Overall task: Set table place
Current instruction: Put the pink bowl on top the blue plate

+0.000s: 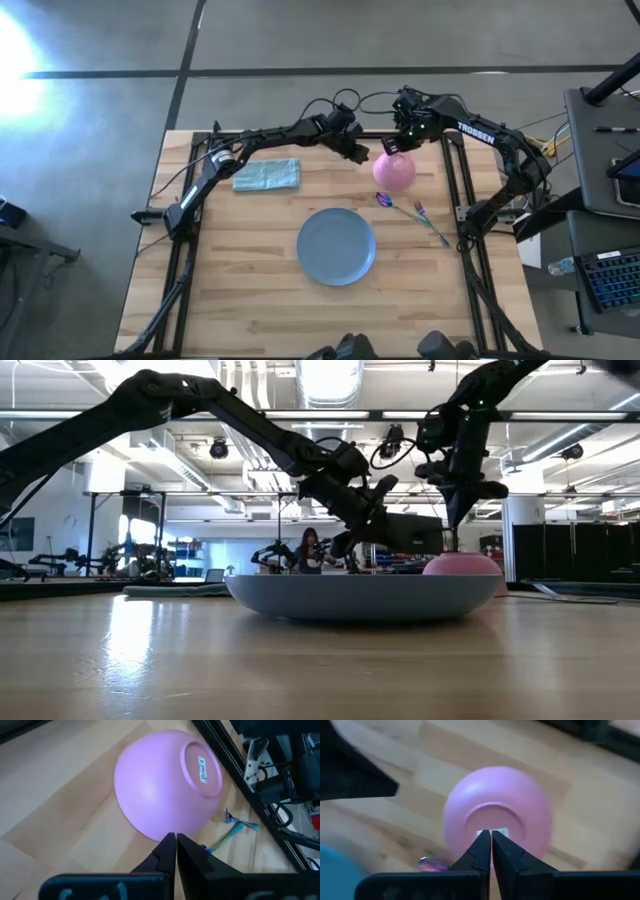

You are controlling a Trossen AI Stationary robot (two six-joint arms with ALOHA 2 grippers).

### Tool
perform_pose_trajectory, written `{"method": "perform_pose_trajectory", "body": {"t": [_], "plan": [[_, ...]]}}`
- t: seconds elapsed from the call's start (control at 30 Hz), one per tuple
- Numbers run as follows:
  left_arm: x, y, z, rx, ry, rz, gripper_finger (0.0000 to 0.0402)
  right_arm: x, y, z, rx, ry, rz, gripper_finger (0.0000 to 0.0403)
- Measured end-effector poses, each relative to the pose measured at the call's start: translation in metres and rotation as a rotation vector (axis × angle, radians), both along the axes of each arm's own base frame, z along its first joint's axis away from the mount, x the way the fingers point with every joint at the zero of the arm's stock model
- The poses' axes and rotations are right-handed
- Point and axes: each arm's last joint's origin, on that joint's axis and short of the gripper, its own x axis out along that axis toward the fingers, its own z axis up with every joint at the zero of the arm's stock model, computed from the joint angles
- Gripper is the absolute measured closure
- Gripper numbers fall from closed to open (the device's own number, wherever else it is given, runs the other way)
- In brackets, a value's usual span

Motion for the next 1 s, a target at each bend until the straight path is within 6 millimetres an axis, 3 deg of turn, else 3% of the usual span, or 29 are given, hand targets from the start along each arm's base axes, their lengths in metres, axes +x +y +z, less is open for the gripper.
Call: {"method": "perform_pose_trajectory", "body": {"t": [0.27,0.53,0.7,1.0], "plan": [[0.004,-0.011,0.001,-0.080,-0.015,-0.045,0.0402,-0.020,-0.006,-0.011,-0.025,0.163,-0.138,0.0394],[0.005,-0.023,-0.016,-0.108,0.025,-0.068,0.0402,-0.040,-0.004,-0.054,0.103,0.256,-0.252,0.0394],[0.007,-0.023,-0.016,-0.140,0.011,-0.046,0.0402,-0.038,-0.005,-0.076,0.137,0.278,-0.297,0.0394],[0.007,-0.024,-0.017,-0.142,0.013,-0.046,0.0401,-0.024,-0.022,-0.083,0.141,0.180,-0.290,0.0394]]}}
